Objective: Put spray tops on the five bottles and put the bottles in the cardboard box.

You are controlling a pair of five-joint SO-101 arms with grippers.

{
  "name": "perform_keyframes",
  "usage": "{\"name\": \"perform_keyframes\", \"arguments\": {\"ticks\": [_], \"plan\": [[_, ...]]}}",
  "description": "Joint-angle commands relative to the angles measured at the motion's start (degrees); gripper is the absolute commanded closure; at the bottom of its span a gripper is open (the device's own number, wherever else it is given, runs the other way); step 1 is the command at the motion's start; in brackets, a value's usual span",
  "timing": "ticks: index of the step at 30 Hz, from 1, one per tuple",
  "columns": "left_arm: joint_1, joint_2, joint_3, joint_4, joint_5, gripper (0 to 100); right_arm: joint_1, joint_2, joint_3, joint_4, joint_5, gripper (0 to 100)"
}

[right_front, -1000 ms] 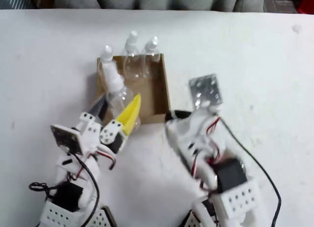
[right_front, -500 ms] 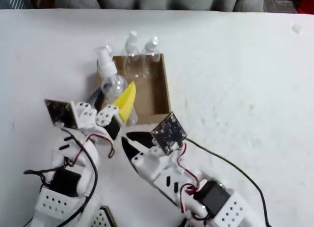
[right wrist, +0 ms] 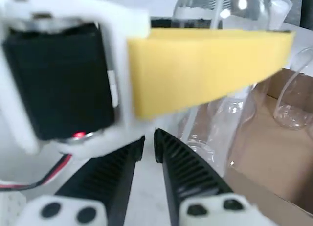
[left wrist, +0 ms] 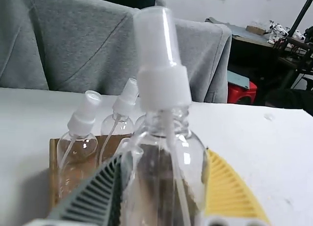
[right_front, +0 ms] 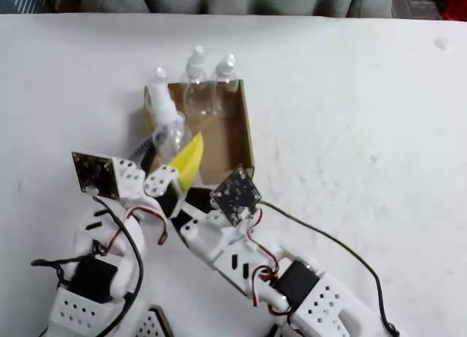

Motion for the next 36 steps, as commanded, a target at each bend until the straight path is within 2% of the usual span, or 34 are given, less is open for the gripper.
{"name": "perform_keyframes", "arguments": {"ticks": [1, 6, 16, 23, 30, 36], "plan": [[1.5, -1.5, -5.1, 3.0, -1.2, 98, 4.8, 0.6, -0.6, -1.5, 0.2, 98.3], [1.5, -1.5, -7.4, 6.8, -1.3, 98, 7.3, 0.6, -0.6, -1.5, 0.2, 98.3], [1.5, -1.5, -7.3, 6.9, -1.3, 98, 7.3, 0.5, -0.3, -0.9, -0.1, 98.3], [1.2, -1.5, -7.2, 6.5, -1.4, 98, -0.1, 0.3, 1.0, -1.5, -0.4, 98.3], [1.5, -1.5, -7.5, 7.0, -1.5, 98, 2.2, 0.6, 1.0, -1.5, -0.3, 98.3], [1.5, -1.5, -7.5, 7.1, -1.5, 98, 5.8, 2.4, 2.4, -7.0, -0.3, 98.3]]}}
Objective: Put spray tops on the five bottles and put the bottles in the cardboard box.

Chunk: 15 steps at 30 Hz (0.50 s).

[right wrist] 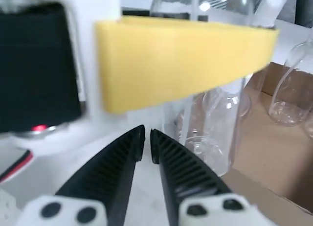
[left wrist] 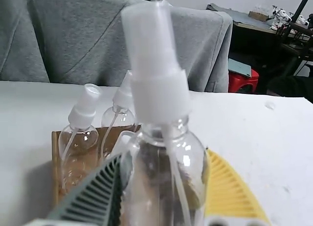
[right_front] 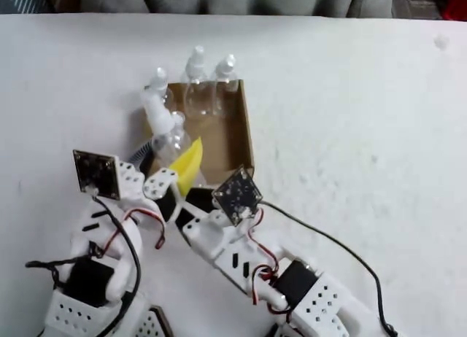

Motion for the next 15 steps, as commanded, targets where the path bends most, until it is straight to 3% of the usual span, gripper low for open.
{"name": "perform_keyframes", "arguments": {"ticks": [1, 10, 15], "plan": [[0.8, -1.4, -3.9, 0.6, -0.8, 98, 3.7, 2.6, -0.4, -4.3, -0.4, 98.2], [0.8, -1.4, -3.7, 1.3, -0.8, 98, 5.1, 6.6, -0.3, -7.2, -0.1, 98.2], [0.7, -1.2, -2.0, -0.7, -0.8, 98, 8.0, -1.3, -0.6, 5.8, 0.1, 98.2]]}}
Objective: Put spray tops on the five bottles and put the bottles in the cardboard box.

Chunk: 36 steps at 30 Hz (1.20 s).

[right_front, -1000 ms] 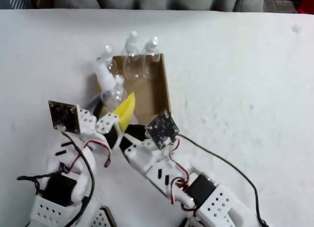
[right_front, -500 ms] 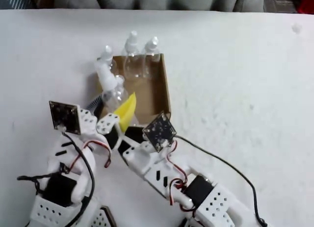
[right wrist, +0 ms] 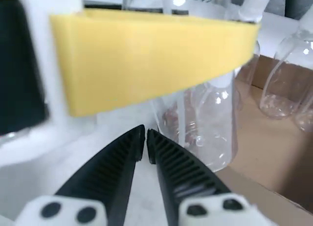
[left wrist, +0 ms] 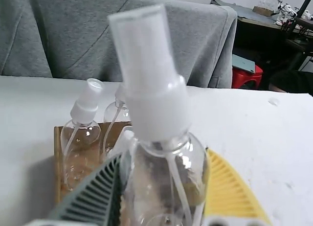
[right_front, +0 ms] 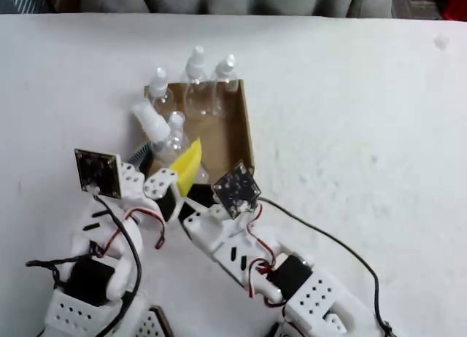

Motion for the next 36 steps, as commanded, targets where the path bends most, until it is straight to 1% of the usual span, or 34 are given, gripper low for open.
{"name": "perform_keyframes", "arguments": {"ticks": [1, 2, 5, 7, 9, 11, 13, 15, 19, 22, 25, 29, 36], "plan": [[0.8, -1.1, -1.0, -3.1, -0.7, 98, 6.7, -6.8, -0.9, 10.0, 0.1, 98.2], [0.8, -1.0, 0.2, -4.8, -0.7, 98, 8.5, -9.0, -0.9, 13.0, 0.9, 98.2], [0.9, -1.0, 3.7, -10.4, -0.7, 98, 13.7, -14.5, -0.8, 21.1, 6.3, 98.2], [0.9, -1.0, 5.0, -12.8, -1.0, 98, 17.1, -17.4, -0.4, 25.3, 7.1, 98.2], [2.1, -0.9, 5.2, -13.5, -4.4, 98, 20.2, -18.9, 0.3, 29.0, 7.1, 98.2], [4.1, -0.9, 5.3, -13.8, -6.9, 98, 23.0, -19.5, 1.6, 30.2, 7.1, 98.2], [5.7, -0.9, 5.2, -14.1, -7.5, 98, 25.3, -19.7, 3.2, 30.2, 7.1, 98.2], [6.2, -0.8, 5.4, -16.1, -7.6, 98, 26.6, -19.6, 4.3, 30.2, 7.3, 98.2], [6.0, 4.4, 4.4, -20.9, -7.6, 98, 26.9, -19.6, 6.4, 28.5, 7.0, 98.2], [6.0, 10.4, 3.8, -24.9, -7.6, 98, 27.9, -19.5, 10.0, 19.0, 3.7, 98.2], [6.0, 16.0, 3.8, -31.7, -7.2, 98, 30.5, -19.4, 13.2, 10.9, 3.3, 98.3], [6.4, 21.6, 3.8, -37.0, -7.1, 98, 33.8, -19.4, 13.4, 10.2, 2.8, 98.3], [6.5, 28.1, 3.8, -45.1, -7.6, 98, 34.1, -19.4, 13.5, 10.1, 2.6, 98.3]]}}
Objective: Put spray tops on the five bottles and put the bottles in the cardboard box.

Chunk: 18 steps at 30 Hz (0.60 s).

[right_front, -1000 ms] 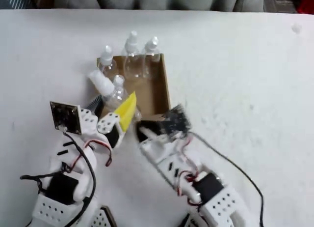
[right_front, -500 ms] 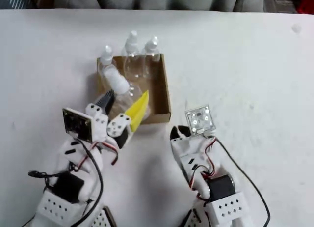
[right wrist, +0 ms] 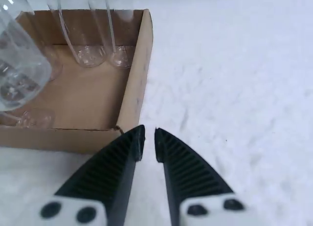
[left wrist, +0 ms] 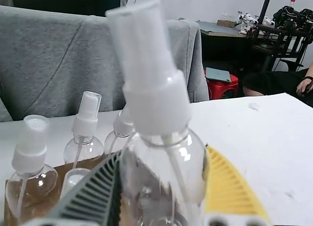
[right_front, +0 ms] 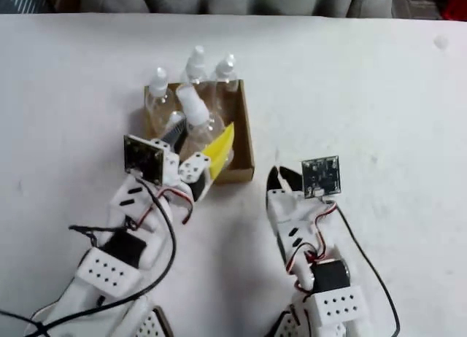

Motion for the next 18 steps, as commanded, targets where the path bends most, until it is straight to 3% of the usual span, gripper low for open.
{"name": "perform_keyframes", "arguments": {"ticks": [1, 8, 13, 18], "plan": [[0.8, 3.3, -1.9, -6.6, -0.8, 98, 0.9, -0.3, -0.4, -1.3, -0.4, 98.3], [0.8, 10.6, -1.9, -15.6, -1.4, 98, 1.0, -0.2, -0.3, -0.8, -2.5, 98.3], [2.3, 18.6, -2.0, -21.5, -7.5, 98, 0.8, -0.2, 1.4, -1.3, -2.5, 98.3], [2.2, 30.5, -9.6, -24.3, -7.9, 98, 0.5, -0.3, 2.4, -1.8, -2.6, 98.3]]}}
